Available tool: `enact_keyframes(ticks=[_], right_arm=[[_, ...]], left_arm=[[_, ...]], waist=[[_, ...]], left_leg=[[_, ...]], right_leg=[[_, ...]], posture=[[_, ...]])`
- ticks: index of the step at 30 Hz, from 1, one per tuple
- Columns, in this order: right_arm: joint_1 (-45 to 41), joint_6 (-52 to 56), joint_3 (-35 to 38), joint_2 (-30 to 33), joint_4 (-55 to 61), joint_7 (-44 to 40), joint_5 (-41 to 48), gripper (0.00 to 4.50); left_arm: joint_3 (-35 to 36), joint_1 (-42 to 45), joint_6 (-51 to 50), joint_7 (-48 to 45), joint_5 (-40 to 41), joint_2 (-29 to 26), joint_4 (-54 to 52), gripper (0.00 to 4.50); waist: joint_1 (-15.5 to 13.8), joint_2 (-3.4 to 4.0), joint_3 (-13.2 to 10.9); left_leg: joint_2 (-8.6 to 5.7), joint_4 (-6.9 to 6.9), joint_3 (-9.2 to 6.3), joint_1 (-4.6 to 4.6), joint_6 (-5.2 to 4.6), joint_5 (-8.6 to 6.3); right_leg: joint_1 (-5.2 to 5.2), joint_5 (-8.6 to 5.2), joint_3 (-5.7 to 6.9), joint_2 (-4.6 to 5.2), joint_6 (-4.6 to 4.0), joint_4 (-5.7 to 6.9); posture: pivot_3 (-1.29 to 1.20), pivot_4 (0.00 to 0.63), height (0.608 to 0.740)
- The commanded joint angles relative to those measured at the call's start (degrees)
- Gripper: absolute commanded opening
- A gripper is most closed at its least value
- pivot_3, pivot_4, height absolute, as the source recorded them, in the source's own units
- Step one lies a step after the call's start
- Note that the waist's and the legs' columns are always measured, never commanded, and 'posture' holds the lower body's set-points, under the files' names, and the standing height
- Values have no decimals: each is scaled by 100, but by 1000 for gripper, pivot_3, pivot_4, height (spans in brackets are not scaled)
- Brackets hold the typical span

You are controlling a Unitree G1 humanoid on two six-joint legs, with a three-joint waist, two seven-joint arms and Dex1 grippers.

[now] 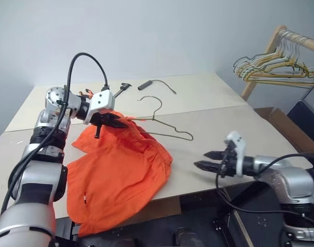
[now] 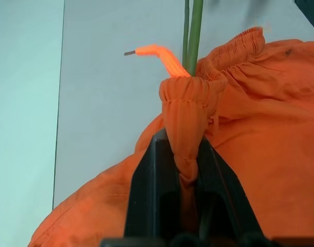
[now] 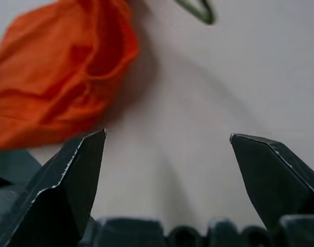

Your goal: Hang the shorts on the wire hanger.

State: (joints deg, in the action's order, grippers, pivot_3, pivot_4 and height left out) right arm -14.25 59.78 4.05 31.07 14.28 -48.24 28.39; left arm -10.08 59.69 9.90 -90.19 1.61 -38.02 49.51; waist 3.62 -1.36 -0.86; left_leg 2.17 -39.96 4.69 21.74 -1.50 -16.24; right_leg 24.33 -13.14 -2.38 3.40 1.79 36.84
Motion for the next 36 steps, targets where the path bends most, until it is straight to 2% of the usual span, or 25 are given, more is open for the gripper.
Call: enact_keyframes(ticks=[1, 4, 7, 10, 13, 24, 25, 29, 36], right_arm=[[-189, 561, -129, -433, 400, 631, 251, 4468], [-265, 927, -237, -903, 574, 889, 515, 4468], [-299, 960, -436, -1024, 638, 1101, 480, 4468], [-490, 999, -431, -1431, 228, 1559, 415, 4468], [-612, 906, -493, -1576, 26, 1762, 361, 3967], [-780, 638, -686, -1587, -528, 2156, 66, 219], [-784, 562, -687, -1542, -552, 2131, 41, 35], [-851, 194, -618, -1178, -625, 1826, -28, 35], [-1201, -431, -582, -114, -1156, 432, 98, 35]], left_arm=[[139, 45, 85, 68, 52, -78, -71, 0], [145, 30, 100, 110, 48, -81, -67, 0], [146, 34, 117, 130, 50, -83, -52, 0], [162, 45, 137, 178, 52, -84, -22, 0], [166, 21, 140, 208, 63, -86, -38, 0], [247, -23, 103, 142, 174, -185, -152, 0], [271, -13, 138, 61, 215, -213, -138, 0], [-52, -30, 313, -220, 701, -575, -199, 0], [-535, 18, 339, -231, 1416, -1074, -341, 0]], waist=[[-15, 0, 0], [-49, -1, 0], [-99, 0, 0], [-108, -3, 0], [-106, -3, 0], [-105, -3, 0], [-106, -3, 0], [-98, -4, 0], [-120, -5, -1]], left_leg=[[-1, 0, 0, 6, 0, 0], [-3, -3, 0, 18, -1, 0], [-3, -6, 0, 18, -2, -1], [-3, -7, 2, 17, -2, -1], [-3, -6, 2, 16, -2, -1], [-3, -7, 0, 19, -3, -1], [-3, -8, 0, 21, -3, -2], [-3, -7, 0, 24, -4, -2], [-4, -9, -1, 21, -5, -3]], right_leg=[[5, 0, 0, 1, 0, 0], [7, 1, 2, 3, 2, -5], [7, 2, 3, 4, 4, -6], [6, 1, 5, 4, 4, -6], [6, 2, 6, 3, 4, -4], [6, 2, 7, 4, 5, -5], [7, 2, 7, 4, 5, -6], [10, 2, 7, 4, 5, -8], [5, 2, 8, 5, 6, -7]], posture=[[-21, 0, 740], [-17, 0, 740], [-15, 0, 740], [-13, 0, 740], [-10, 0, 740], [3, 0, 740], [4, 0, 740], [-1, 0, 740], [-7, 0, 740]])
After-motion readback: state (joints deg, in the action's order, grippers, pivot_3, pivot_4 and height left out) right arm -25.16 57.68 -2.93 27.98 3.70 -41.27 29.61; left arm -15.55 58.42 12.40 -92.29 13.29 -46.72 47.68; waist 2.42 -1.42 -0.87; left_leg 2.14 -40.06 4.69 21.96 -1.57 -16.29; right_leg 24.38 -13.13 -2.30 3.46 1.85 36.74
